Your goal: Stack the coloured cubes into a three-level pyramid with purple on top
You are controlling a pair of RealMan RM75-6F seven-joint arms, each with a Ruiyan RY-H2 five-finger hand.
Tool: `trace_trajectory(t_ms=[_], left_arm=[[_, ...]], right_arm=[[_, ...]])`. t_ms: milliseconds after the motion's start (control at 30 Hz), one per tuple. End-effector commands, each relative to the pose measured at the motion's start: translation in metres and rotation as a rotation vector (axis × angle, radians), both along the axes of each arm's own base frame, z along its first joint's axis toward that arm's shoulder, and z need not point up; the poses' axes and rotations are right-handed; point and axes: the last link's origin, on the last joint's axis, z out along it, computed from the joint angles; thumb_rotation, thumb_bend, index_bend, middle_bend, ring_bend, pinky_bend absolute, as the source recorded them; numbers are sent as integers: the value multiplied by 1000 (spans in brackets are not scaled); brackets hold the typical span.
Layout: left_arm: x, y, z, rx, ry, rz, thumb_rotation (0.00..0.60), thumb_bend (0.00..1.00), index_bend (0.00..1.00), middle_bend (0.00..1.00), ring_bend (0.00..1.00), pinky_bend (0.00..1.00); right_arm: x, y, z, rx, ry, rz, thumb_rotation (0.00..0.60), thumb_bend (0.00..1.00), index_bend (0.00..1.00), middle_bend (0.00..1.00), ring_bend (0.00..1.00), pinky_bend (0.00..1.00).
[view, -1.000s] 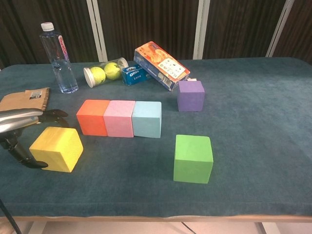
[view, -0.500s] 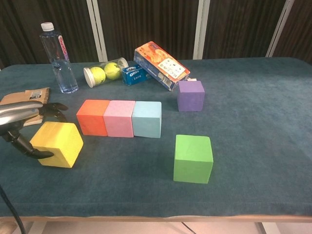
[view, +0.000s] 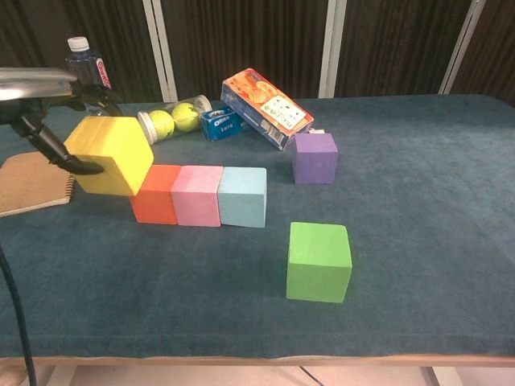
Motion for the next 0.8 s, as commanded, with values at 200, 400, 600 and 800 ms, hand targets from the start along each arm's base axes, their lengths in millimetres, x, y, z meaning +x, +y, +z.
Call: trace_trajectory(t_ms=[200,400,600,800], left_arm=[[44,52,-2,-16,32,2,600,503,453,36,0,65],[51,64,-8,-37,23,31,600,517,468,45,0,65],[50,69,-20,-66,48,64,600,525,470,46,0,65],[51,70,-28,-85,48,71,600,523,470,46,0,66]], right_arm=[[-3,-1,1,27,2,-6,600,241,0,0,0,0],[-4,-1,4,28,-6,-11,600,240,0,0,0,0],[-4,-1,5,33,-12,-10,600,241,0,0,0,0],[-4,-1,4,40,-12,-7,600,240,0,0,0,0]])
